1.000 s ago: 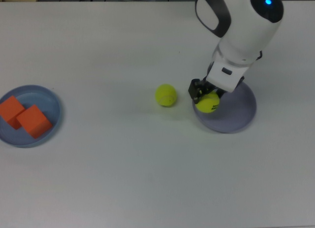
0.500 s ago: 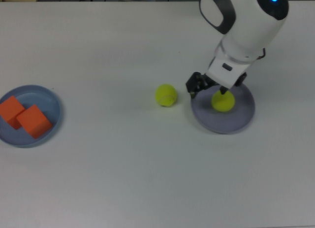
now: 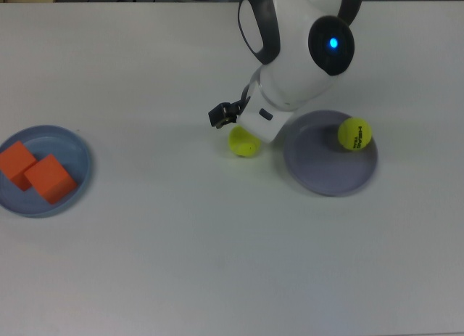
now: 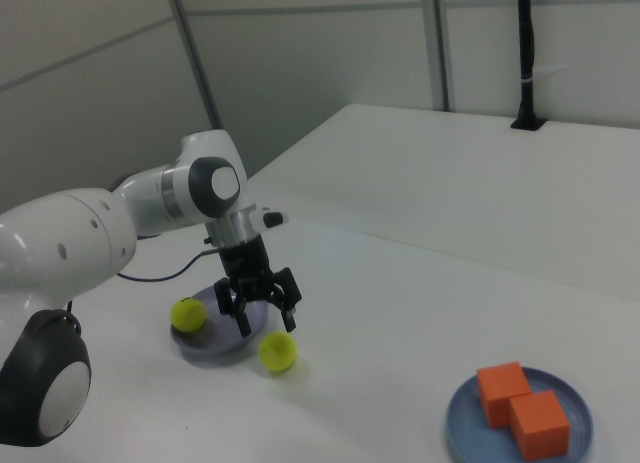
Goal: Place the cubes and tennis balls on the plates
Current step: 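Grasp the second yellow tennis ball with the gripper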
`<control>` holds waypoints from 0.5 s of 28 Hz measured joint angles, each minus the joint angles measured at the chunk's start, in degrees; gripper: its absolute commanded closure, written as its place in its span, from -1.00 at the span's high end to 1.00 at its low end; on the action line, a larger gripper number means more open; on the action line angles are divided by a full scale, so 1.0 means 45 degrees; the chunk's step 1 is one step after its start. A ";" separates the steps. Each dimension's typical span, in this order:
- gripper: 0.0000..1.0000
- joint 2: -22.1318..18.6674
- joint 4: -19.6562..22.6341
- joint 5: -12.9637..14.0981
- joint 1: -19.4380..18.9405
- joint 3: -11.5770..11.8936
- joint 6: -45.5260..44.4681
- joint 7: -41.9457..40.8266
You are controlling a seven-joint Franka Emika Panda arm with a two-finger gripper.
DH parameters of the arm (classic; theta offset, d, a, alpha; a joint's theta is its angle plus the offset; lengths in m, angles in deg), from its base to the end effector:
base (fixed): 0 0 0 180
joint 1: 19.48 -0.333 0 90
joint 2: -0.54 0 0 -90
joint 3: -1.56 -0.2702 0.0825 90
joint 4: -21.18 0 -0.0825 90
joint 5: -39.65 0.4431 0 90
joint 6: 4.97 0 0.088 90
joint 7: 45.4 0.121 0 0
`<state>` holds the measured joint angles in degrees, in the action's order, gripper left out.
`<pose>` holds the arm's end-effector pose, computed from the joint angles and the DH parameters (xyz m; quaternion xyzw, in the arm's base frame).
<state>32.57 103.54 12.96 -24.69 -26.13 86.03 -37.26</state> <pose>0.6261 0.2960 0.3002 0.9499 0.2434 -0.1224 0.1530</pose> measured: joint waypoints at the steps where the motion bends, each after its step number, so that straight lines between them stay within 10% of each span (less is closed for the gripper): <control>1: 1.00 0.0040 0.0097 -0.0038 -0.0033 0.0000 0.0000 0.0000; 9: 0.99 0.0637 0.0413 -0.0845 -0.0238 -0.0001 0.0060 0.0015; 14: -0.55 0.0986 0.0407 -0.1278 -0.0230 0.0030 0.0866 0.0078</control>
<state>37.01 105.37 7.21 -25.72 -25.99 89.93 -36.91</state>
